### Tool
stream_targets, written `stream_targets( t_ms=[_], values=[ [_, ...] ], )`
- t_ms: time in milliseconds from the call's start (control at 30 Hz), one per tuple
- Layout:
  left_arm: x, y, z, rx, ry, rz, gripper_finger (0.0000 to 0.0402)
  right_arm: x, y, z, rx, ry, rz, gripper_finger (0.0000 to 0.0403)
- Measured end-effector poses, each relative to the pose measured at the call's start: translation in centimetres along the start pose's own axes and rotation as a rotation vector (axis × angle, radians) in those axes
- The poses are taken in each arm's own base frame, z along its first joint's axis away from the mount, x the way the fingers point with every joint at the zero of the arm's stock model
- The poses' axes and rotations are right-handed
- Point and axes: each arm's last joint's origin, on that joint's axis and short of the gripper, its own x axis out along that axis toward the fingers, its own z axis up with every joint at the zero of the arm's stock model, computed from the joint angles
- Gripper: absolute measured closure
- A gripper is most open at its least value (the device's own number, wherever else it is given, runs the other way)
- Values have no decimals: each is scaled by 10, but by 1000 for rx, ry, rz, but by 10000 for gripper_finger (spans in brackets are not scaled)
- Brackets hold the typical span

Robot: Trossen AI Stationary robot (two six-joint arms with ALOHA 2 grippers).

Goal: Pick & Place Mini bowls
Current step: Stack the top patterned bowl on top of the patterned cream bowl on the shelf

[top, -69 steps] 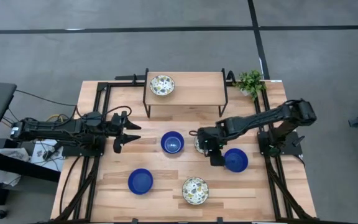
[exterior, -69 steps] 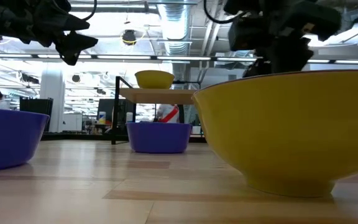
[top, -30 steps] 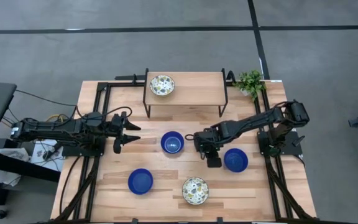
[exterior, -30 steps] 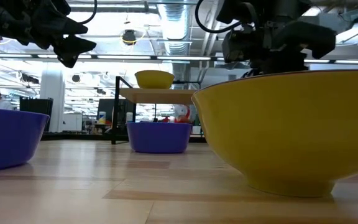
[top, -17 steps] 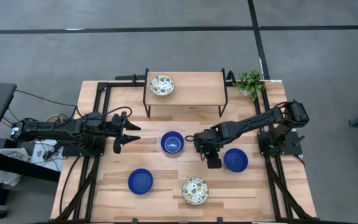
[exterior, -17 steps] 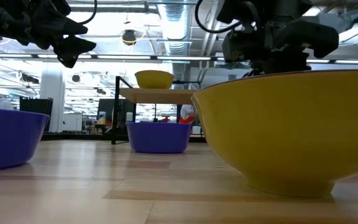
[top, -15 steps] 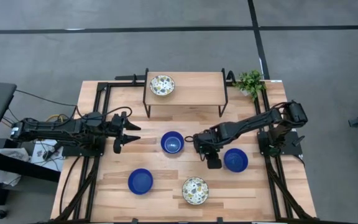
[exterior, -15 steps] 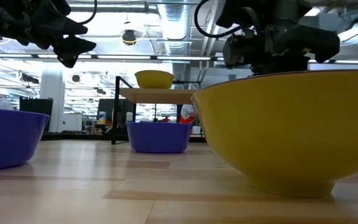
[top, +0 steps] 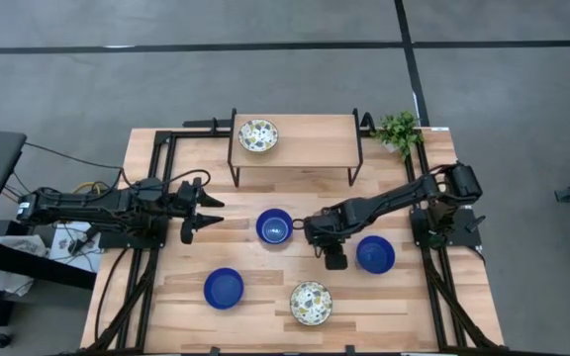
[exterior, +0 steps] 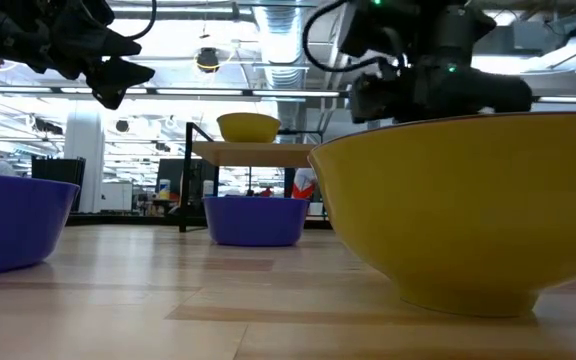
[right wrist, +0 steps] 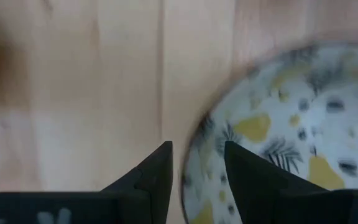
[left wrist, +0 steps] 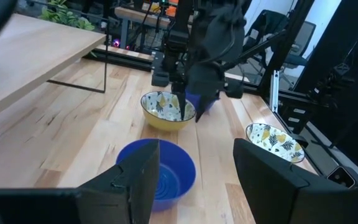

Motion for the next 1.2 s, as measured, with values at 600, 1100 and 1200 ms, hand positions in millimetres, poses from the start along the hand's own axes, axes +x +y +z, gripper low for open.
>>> stream_targets(
  t_ms=[600, 1100, 1200],
  values=[
    [2, 1, -2, -14, 19, 4, 198, -9, -9, 8, 55, -2, -59, 392],
    [3, 1, -2, -29, 21, 5, 198, -39, -9, 30, 53, -53, -54, 401],
    [3, 1, -2, -29, 21, 5, 198, -52, -8, 37, 44, -62, -54, 402]
  ],
)
